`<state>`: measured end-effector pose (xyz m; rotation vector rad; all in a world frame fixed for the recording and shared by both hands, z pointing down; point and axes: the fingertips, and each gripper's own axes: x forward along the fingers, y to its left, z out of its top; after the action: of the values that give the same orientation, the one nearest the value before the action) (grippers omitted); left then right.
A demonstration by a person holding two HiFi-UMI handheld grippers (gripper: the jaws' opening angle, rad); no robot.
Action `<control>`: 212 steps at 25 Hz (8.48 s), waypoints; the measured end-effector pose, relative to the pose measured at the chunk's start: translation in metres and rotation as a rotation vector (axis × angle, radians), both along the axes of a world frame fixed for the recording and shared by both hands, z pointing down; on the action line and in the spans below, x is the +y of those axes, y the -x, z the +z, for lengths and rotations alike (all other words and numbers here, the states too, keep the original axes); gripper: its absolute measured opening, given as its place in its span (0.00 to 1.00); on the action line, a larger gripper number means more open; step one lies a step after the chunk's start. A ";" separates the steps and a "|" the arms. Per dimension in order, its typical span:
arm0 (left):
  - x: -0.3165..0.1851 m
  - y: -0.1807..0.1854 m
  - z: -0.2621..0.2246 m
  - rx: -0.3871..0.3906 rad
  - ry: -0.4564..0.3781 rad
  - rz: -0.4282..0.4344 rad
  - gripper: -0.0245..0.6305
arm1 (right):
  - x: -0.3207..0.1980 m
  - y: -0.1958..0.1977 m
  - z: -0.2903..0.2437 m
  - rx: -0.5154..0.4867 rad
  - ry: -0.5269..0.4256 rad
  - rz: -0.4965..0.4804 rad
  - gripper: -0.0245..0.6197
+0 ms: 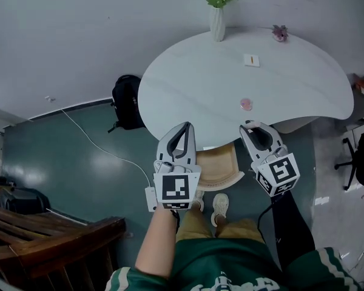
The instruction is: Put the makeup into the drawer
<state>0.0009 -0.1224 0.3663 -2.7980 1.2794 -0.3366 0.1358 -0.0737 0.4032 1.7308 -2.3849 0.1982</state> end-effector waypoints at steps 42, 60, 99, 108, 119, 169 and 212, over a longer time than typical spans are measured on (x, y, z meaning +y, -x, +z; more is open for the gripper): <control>0.012 0.165 0.146 -0.133 0.211 -0.193 0.04 | 0.004 0.143 0.423 0.653 0.837 -0.436 0.16; 0.028 0.176 0.155 -0.147 0.236 -0.195 0.04 | -0.011 0.153 0.392 0.461 0.755 -0.294 0.48; 0.074 0.078 -0.037 0.000 0.016 -0.172 0.04 | 0.052 0.059 -0.061 0.027 -0.123 -0.019 0.47; 0.070 0.045 -0.087 0.021 -0.072 -0.125 0.04 | 0.055 0.029 -0.138 0.004 -0.304 0.029 0.46; 0.044 -0.004 -0.092 0.039 -0.076 -0.019 0.04 | 0.043 -0.012 -0.136 0.020 -0.287 0.106 0.47; -0.103 -0.080 0.037 -0.058 0.083 0.198 0.04 | -0.117 -0.100 0.205 0.253 0.757 -0.125 0.41; 0.054 -0.058 -0.082 0.043 -0.068 0.075 0.04 | 0.047 -0.085 -0.087 0.150 -0.090 0.225 0.41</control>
<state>0.0594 -0.0684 0.2845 -2.8009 1.1670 -0.2260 0.2205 -0.0272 0.3160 1.9785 -2.1235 -0.0081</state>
